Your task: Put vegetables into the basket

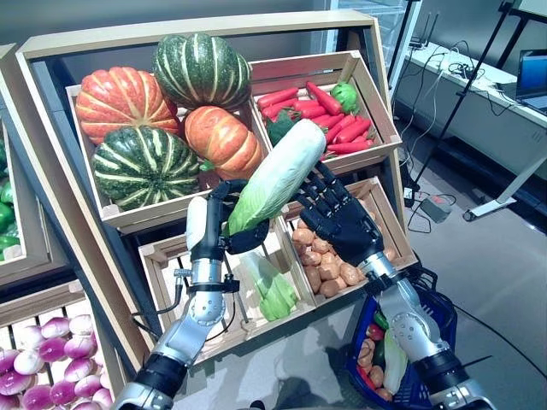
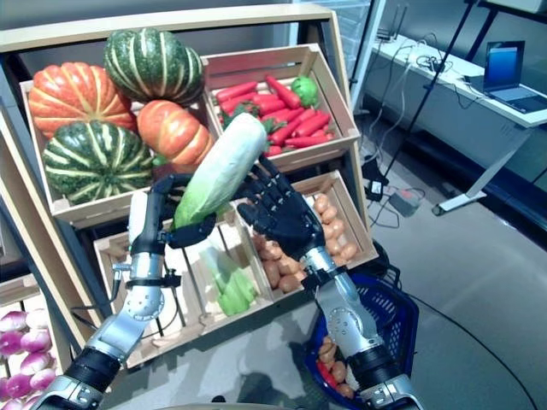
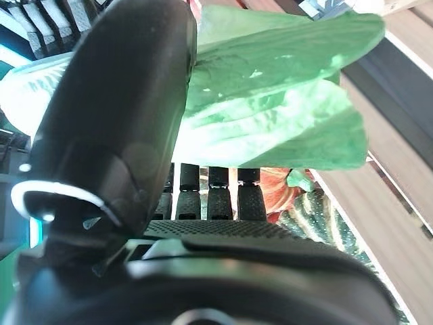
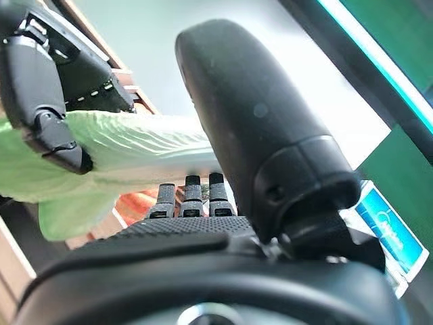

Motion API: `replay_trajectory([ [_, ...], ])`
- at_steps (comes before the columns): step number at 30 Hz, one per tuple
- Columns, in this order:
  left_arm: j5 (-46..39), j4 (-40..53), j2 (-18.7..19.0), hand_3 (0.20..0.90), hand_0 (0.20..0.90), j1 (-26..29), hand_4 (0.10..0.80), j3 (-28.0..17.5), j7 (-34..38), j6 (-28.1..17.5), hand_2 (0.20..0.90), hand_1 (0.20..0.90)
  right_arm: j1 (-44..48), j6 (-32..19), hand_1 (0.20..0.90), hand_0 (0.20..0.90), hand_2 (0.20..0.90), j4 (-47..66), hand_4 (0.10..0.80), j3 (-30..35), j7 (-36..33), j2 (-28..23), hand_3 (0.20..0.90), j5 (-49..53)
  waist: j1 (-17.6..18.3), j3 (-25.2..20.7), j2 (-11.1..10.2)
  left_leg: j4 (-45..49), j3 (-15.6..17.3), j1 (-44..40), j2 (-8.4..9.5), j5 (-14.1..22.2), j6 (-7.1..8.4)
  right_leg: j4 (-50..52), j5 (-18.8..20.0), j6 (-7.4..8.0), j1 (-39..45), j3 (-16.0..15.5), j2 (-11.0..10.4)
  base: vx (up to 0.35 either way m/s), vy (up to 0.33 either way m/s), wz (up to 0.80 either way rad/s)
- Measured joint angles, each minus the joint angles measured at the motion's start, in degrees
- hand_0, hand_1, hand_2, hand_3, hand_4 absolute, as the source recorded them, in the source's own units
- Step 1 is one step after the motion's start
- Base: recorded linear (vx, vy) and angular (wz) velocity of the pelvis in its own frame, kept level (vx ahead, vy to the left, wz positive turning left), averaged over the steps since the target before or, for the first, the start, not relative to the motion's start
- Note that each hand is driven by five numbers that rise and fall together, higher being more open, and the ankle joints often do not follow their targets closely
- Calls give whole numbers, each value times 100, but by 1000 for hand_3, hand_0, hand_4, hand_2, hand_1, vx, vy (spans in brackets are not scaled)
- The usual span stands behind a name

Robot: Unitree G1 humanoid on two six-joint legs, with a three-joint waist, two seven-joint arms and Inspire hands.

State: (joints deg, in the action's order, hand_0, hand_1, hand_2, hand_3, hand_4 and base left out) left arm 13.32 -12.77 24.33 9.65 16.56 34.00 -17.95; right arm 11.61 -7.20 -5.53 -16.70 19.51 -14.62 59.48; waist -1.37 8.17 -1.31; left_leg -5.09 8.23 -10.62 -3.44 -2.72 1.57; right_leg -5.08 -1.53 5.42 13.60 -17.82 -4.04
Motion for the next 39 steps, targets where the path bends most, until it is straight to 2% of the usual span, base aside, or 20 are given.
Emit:
replay_trajectory([
  [13,70,127,4,300,300,51,400,11,29,-163,300,300,51,-295,900,900,900,12,800,-4,-22,-2,900,182,-87,-5,-8,0,29,-36,4,-1,-3,-1,16,6,15,38,-4,0,0,0],
  [24,1266,159,137,300,300,171,400,134,775,-445,300,300,62,-735,900,900,900,15,800,31,-518,-16,900,183,-105,-5,-7,-1,30,-38,9,-1,-4,-1,17,9,15,43,-8,0,0,0],
  [29,1410,173,138,300,300,172,400,336,1023,-631,300,300,137,-927,900,900,900,15,800,65,-744,6,900,192,-103,-5,-7,-1,32,-38,10,-1,-4,-1,18,9,13,47,-9,0,0,0],
  [39,1530,174,132,300,300,174,400,335,1171,-660,300,300,173,-983,900,900,900,18,800,59,-998,165,900,189,-97,-5,-7,-1,65,-55,8,0,-5,-1,23,10,9,90,-8,1,0,0],
])
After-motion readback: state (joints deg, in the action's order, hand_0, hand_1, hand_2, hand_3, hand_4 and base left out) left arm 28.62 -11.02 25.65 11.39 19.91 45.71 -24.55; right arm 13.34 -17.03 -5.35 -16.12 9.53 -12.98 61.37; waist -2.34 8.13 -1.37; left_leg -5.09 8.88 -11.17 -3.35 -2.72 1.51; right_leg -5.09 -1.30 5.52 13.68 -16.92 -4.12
